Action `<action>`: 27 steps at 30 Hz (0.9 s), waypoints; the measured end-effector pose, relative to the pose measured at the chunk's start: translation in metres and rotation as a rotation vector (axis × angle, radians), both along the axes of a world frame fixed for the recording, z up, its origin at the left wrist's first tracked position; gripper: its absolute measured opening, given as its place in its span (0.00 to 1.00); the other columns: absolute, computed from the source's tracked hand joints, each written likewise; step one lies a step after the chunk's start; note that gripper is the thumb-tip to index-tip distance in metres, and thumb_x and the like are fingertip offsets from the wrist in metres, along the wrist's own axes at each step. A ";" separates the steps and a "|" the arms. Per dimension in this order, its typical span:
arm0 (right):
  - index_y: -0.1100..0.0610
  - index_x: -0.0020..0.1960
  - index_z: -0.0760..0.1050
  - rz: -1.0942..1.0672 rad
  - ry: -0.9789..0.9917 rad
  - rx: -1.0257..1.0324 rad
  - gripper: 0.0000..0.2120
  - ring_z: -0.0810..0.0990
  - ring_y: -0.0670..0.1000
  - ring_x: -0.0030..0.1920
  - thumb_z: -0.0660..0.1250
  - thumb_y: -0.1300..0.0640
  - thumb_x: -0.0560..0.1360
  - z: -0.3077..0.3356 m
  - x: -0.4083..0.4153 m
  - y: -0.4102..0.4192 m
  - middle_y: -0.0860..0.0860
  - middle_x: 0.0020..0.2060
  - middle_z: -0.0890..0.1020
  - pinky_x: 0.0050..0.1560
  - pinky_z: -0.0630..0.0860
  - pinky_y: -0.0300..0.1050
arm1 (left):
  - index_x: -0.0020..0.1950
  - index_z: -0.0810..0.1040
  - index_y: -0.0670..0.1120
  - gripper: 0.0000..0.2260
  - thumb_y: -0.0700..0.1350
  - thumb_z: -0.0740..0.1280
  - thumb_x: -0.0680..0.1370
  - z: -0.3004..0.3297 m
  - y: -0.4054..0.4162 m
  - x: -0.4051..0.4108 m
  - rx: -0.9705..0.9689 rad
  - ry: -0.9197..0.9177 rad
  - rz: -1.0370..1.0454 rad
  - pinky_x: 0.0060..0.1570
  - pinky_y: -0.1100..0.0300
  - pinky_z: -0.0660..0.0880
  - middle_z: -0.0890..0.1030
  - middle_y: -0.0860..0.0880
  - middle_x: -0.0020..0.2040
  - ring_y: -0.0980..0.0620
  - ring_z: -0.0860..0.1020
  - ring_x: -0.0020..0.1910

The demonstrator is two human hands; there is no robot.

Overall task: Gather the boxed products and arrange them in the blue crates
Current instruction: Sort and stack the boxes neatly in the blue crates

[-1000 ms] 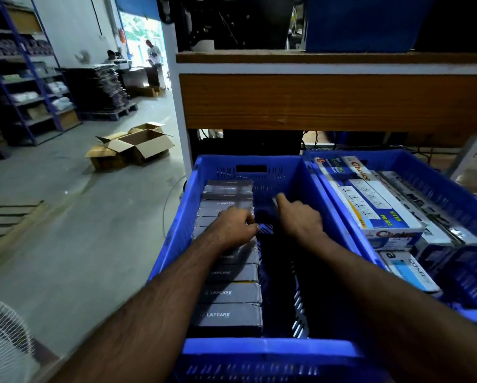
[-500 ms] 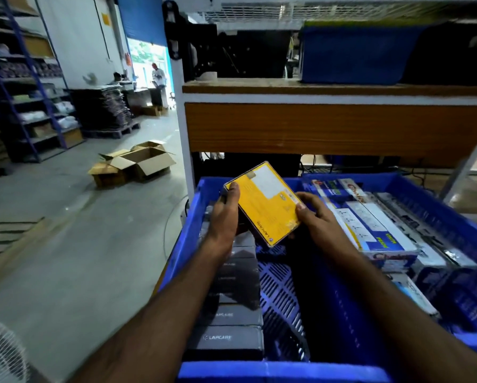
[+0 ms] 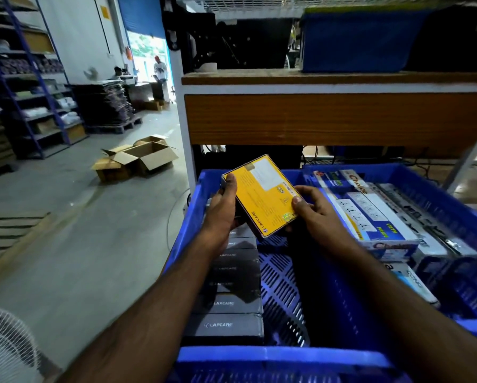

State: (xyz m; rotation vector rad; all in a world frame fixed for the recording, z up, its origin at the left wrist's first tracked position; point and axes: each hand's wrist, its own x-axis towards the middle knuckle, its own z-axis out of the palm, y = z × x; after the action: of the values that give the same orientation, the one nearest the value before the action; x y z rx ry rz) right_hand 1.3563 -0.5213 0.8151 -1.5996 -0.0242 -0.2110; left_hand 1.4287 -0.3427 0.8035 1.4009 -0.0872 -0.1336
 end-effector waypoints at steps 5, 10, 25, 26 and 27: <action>0.58 0.71 0.63 0.055 0.091 0.483 0.19 0.81 0.56 0.57 0.59 0.63 0.81 -0.006 0.009 0.001 0.59 0.64 0.76 0.48 0.82 0.47 | 0.68 0.71 0.48 0.30 0.66 0.59 0.74 0.010 -0.002 -0.006 -0.095 0.039 -0.207 0.60 0.47 0.76 0.80 0.44 0.62 0.46 0.79 0.59; 0.62 0.63 0.71 0.218 0.325 0.003 0.18 0.80 0.52 0.55 0.67 0.54 0.77 -0.007 -0.003 0.006 0.58 0.59 0.79 0.41 0.82 0.41 | 0.61 0.70 0.46 0.12 0.40 0.66 0.79 0.007 0.000 -0.002 -0.163 -0.031 -0.079 0.47 0.56 0.81 0.79 0.44 0.55 0.49 0.81 0.48; 0.54 0.70 0.63 0.041 0.079 -0.067 0.21 0.84 0.43 0.42 0.64 0.55 0.79 -0.004 -0.004 -0.001 0.51 0.52 0.80 0.36 0.79 0.35 | 0.64 0.74 0.50 0.12 0.47 0.57 0.83 0.009 0.019 0.002 0.015 -0.109 -0.036 0.51 0.44 0.78 0.83 0.47 0.44 0.46 0.81 0.46; 0.54 0.70 0.63 0.040 0.079 -0.064 0.21 0.84 0.44 0.43 0.64 0.55 0.79 -0.004 -0.004 -0.001 0.51 0.52 0.80 0.37 0.79 0.36 | 0.64 0.74 0.49 0.12 0.47 0.57 0.83 0.009 0.018 0.001 0.015 -0.107 -0.040 0.51 0.44 0.78 0.83 0.47 0.44 0.46 0.81 0.45; 0.53 0.70 0.63 0.042 0.083 -0.056 0.21 0.84 0.45 0.44 0.64 0.55 0.79 -0.005 -0.004 -0.001 0.52 0.53 0.80 0.37 0.79 0.36 | 0.64 0.74 0.49 0.12 0.47 0.58 0.83 0.009 0.019 0.001 0.021 -0.105 -0.045 0.51 0.44 0.78 0.83 0.46 0.45 0.46 0.81 0.46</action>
State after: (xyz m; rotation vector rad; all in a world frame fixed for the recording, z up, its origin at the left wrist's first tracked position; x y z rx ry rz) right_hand 1.3523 -0.5228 0.8105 -1.6610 -0.0003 -0.1121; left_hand 1.4292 -0.3238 0.8122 1.4267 -0.2054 -0.0981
